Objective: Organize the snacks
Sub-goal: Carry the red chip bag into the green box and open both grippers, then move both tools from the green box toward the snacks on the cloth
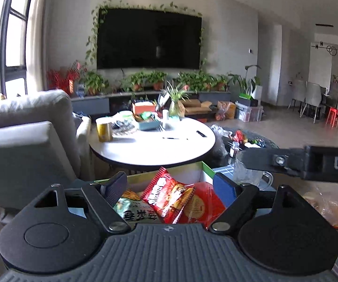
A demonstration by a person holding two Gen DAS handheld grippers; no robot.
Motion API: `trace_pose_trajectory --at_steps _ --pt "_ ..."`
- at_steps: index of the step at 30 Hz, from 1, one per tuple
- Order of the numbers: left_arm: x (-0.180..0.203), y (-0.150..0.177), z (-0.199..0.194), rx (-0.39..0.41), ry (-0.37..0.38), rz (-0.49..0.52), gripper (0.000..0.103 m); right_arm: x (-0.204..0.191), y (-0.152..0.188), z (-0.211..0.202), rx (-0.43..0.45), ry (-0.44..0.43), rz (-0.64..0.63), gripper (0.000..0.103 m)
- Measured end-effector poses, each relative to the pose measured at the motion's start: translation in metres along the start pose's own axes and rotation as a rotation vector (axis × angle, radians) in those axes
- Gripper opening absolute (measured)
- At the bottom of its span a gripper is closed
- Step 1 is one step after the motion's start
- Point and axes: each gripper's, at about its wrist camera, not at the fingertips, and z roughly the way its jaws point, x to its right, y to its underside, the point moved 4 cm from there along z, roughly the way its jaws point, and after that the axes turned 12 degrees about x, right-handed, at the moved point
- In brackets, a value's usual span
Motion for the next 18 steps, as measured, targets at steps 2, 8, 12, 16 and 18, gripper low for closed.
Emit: trace_pose_trajectory --at_steps 2,8,12,16,18 --pt "-0.002 -0.001 -0.015 0.013 -0.015 0.003 0.079 -0.003 0.001 -0.011 0.016 -0.003 -0.021 0.051" --pt "-0.006 0.008 -0.061 0.028 -0.047 -0.018 0.082 -0.011 0.008 -0.037 0.043 -0.014 -0.034 0.051" --pt "-0.002 0.026 -0.087 0.029 -0.063 -0.004 0.082 -0.016 0.018 -0.054 0.05 -0.021 -0.02 0.051" --pt "-0.001 0.047 -0.106 0.031 -0.073 -0.035 0.082 -0.021 0.036 -0.064 0.021 -0.053 0.036 0.052" --pt "0.0 0.06 -0.111 0.021 -0.072 -0.065 0.082 -0.025 0.045 -0.067 0.007 -0.068 0.058 0.052"
